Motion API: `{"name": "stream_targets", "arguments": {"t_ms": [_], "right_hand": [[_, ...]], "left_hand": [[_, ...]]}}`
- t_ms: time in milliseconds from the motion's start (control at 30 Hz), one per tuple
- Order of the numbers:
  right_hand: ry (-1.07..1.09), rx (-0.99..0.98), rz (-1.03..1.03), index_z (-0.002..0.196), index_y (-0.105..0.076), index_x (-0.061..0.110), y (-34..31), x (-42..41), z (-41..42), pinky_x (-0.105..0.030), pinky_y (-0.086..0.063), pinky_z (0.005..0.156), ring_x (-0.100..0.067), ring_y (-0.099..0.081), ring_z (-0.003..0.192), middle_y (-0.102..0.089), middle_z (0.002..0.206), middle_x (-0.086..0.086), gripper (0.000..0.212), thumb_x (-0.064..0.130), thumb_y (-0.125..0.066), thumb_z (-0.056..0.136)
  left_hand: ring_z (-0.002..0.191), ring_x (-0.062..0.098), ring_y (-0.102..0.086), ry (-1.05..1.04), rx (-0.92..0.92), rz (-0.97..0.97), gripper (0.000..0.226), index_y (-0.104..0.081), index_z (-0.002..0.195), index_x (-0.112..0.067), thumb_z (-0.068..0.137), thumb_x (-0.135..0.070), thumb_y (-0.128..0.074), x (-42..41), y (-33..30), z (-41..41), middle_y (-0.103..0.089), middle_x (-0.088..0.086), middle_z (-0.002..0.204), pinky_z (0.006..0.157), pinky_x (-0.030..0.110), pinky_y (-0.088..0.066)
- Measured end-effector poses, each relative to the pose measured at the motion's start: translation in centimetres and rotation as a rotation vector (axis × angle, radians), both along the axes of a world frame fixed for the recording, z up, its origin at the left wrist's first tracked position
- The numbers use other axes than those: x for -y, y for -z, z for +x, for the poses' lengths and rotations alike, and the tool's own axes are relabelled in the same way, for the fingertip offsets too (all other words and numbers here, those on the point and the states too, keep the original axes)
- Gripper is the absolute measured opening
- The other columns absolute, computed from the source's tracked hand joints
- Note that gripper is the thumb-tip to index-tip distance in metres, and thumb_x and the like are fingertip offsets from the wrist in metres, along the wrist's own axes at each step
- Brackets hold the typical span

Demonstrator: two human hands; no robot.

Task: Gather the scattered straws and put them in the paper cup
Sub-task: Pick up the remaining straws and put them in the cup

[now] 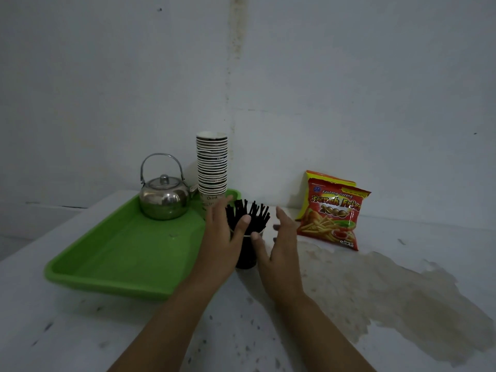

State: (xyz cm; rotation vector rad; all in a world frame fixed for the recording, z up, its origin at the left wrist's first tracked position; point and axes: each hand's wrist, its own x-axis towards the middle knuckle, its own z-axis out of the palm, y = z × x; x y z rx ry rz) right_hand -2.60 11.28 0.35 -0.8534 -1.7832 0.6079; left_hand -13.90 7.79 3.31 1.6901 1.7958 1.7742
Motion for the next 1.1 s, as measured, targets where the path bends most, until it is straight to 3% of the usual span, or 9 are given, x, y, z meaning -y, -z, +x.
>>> {"name": "stream_targets", "arguments": {"t_ms": [67,200,300,367,500,600,700,867,1100], "right_hand": [[-0.115,-0.024,-0.152,0.139,-0.014,0.035,-0.2,0.3,0.1,-0.018,-0.047,0.086,0.007,-0.05,0.107,-0.043,0.132,0.007,0.069,0.034,-0.058,0.085],[-0.174,0.063,-0.17,0.141,-0.008,0.023,0.6,0.0,0.2,-0.002,-0.043,0.063,0.022,-0.053,0.079,-0.043,0.104,0.033,0.085,0.018,-0.068,0.08],[-0.144,0.061,-0.147,0.135,-0.016,0.03,0.6,-0.5,0.3,-0.011,-0.046,0.072,0.011,-0.057,0.09,-0.049,0.109,0.029,0.077,0.021,-0.068,0.079],[-0.113,0.039,-0.169,0.127,-0.026,0.038,0.5,-0.9,0.4,-0.019,-0.048,0.079,0.004,-0.057,0.1,-0.055,0.114,0.022,0.062,0.024,-0.065,0.081],[-0.019,0.076,-0.137,0.133,-0.035,0.031,0.7,-1.9,0.9,-0.036,-0.05,0.09,-0.011,-0.053,0.11,-0.052,0.125,0.004,0.056,0.037,-0.058,0.083],[-0.009,0.045,-0.161,0.13,-0.037,0.032,0.6,-2.6,1.5,-0.034,-0.048,0.087,-0.013,-0.052,0.105,-0.05,0.117,0.003,0.053,0.029,-0.062,0.084],[0.005,0.039,-0.192,0.129,-0.042,0.025,0.8,-3.8,1.7,-0.019,-0.045,0.081,-0.009,-0.053,0.101,-0.054,0.121,-0.001,0.05,0.021,-0.063,0.083],[0.001,0.005,-0.285,0.124,-0.044,0.016,1.2,-5.9,1.5,-0.004,-0.044,0.068,-0.007,-0.057,0.092,-0.061,0.117,-0.004,0.047,0.009,-0.064,0.082],[0.088,0.035,-0.23,0.127,-0.047,0.015,1.5,-9.1,-0.1,-0.037,-0.053,0.088,-0.017,-0.058,0.099,-0.057,0.114,-0.01,0.054,0.006,-0.065,0.077]], "left_hand": [[0.129,0.015,-0.037,0.06,0.088,-0.036,0.062,-0.022,0.139,-0.019,0.088,-0.047,-0.044,-0.4,0.3,0.3,-0.036,0.005,0.141,0.108,0.035,-0.033],[0.132,0.014,-0.035,0.14,0.159,-0.132,0.091,0.008,0.143,-0.031,0.085,-0.029,-0.062,-0.4,0.5,1.5,-0.03,0.004,0.148,0.109,0.036,-0.033],[0.135,0.016,-0.032,0.111,0.075,-0.165,0.101,0.015,0.143,-0.028,0.083,-0.022,-0.066,-0.6,0.9,1.9,-0.027,0.005,0.15,0.111,0.039,-0.031],[0.135,0.017,-0.031,0.075,-0.002,-0.209,0.098,0.019,0.143,-0.027,0.086,-0.016,-0.061,-0.8,1.2,2.4,-0.023,0.004,0.152,0.11,0.029,-0.027],[0.133,0.014,-0.03,-0.069,-0.077,-0.166,0.096,0.032,0.13,-0.036,0.09,-0.005,-0.05,-1.2,1.6,4.4,-0.022,0.006,0.153,0.11,0.027,-0.024],[0.115,0.006,-0.041,-0.07,0.006,-0.192,0.083,0.026,0.138,-0.024,0.094,-0.006,-0.042,-1.7,1.9,5.9,-0.032,0.004,0.148,0.088,0.018,-0.03],[0.128,0.022,-0.042,-0.078,0.031,-0.222,0.074,0.017,0.143,-0.019,0.096,-0.009,-0.04,-2.8,2.7,6.4,-0.028,0.005,0.151,0.092,0.025,-0.037],[0.126,0.024,-0.044,-0.086,0.061,-0.267,0.063,-0.005,0.147,-0.016,0.096,-0.013,-0.042,-4.9,3.7,5.9,-0.039,0.008,0.145,0.094,0.027,-0.038],[0.106,0.026,-0.059,-0.164,0.091,-0.277,0.036,-0.045,0.127,-0.015,0.092,-0.01,-0.05,-8.1,3.9,3.8,-0.063,0.007,0.12,0.072,0.023,-0.036]]}}
